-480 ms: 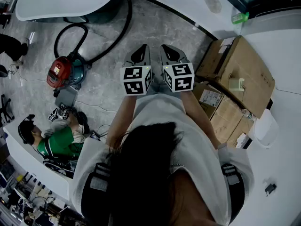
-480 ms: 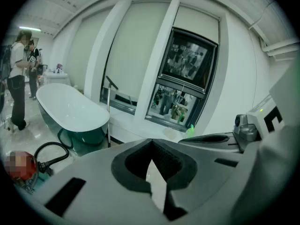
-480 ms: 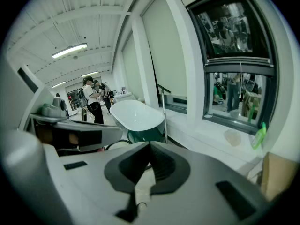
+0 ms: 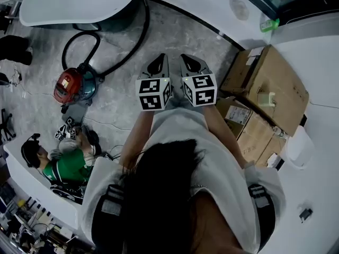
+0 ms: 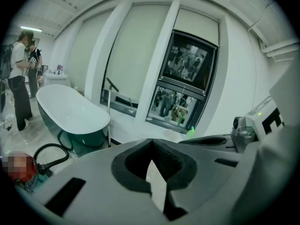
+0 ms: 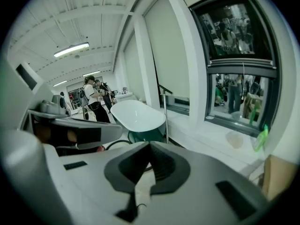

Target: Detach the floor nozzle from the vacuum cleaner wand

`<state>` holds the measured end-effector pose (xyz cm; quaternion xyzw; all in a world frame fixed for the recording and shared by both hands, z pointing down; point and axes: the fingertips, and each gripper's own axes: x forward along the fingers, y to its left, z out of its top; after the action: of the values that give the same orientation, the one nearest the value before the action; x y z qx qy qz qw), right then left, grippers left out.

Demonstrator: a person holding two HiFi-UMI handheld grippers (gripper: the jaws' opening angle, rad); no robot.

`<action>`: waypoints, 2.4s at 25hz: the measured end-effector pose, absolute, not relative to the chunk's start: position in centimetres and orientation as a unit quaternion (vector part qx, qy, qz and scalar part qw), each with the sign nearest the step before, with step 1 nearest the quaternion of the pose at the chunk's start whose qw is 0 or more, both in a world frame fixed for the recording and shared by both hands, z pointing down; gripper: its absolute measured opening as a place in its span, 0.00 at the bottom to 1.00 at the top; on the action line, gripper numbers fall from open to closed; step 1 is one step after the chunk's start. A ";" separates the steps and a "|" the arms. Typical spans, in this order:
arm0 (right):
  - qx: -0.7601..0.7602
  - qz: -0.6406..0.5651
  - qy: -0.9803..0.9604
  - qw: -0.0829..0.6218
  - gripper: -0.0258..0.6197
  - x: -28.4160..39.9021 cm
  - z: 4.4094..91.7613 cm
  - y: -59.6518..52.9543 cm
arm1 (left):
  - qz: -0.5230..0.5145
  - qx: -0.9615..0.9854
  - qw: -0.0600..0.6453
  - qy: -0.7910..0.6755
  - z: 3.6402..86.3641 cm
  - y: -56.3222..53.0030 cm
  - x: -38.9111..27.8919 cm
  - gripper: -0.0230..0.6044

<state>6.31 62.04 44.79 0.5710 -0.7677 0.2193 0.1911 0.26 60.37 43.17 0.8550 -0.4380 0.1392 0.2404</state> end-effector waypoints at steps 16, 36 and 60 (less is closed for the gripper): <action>0.566 0.208 -0.781 0.162 0.06 5.7 42.7 60.2 | 0.130 0.853 0.236 -0.448 42.5 58.8 -0.7 0.04; 0.538 0.215 -0.798 0.166 0.06 9.0 43.5 51.3 | 0.121 0.824 0.241 -0.498 43.0 51.2 1.2 0.04; 0.482 0.202 -0.832 0.186 0.06 10.6 42.3 39.1 | 0.102 0.790 0.244 -0.554 41.2 40.2 2.8 0.04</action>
<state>10.64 39.06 42.33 0.4823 -0.8319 0.2018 0.1861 2.80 40.19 41.15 0.7896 -0.5538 0.1023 0.2437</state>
